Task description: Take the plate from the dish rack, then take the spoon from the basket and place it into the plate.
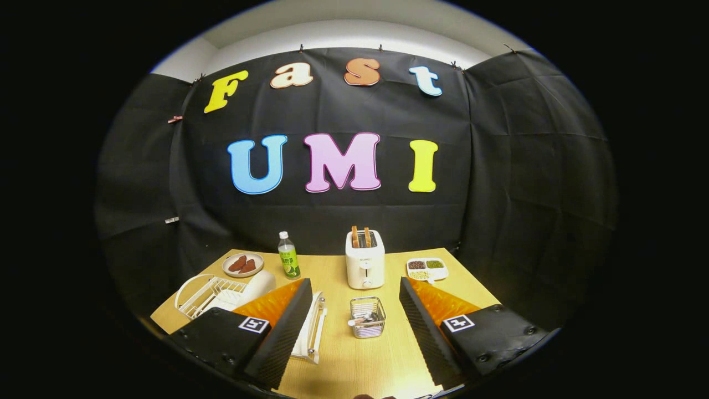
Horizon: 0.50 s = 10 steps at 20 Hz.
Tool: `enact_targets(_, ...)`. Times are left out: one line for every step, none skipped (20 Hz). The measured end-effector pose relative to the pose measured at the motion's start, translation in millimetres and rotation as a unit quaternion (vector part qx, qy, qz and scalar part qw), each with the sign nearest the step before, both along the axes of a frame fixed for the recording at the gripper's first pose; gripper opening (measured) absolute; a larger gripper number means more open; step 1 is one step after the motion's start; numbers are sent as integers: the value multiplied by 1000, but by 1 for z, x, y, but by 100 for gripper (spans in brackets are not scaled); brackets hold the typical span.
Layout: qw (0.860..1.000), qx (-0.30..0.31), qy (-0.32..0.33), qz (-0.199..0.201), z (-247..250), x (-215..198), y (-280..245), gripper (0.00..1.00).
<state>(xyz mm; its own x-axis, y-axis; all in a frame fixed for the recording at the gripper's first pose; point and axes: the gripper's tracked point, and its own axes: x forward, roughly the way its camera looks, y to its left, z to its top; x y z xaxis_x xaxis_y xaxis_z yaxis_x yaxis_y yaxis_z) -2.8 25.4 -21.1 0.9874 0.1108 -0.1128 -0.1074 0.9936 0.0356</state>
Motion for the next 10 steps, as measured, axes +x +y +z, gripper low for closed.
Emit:
enact_targets(1000,0,8,7,-1,3,7,97)
enact_targets(1000,3,20,15,-3,5,15,98)
enact_targets(999,10,33,24,-3,9,26,99)
enact_targets(998,20,44,35,-3,13,38,99)
enact_targets(997,29,55,46,-2,17,51,100)
enact_targets(996,34,66,55,-2,24,65,100)
enact_targets(994,35,79,63,-6,30,76,98)
enact_targets(992,37,94,71,-10,36,88,98)
enact_targets(990,37,108,81,-14,43,100,98)
enact_targets(989,35,118,87,-20,50,111,99)
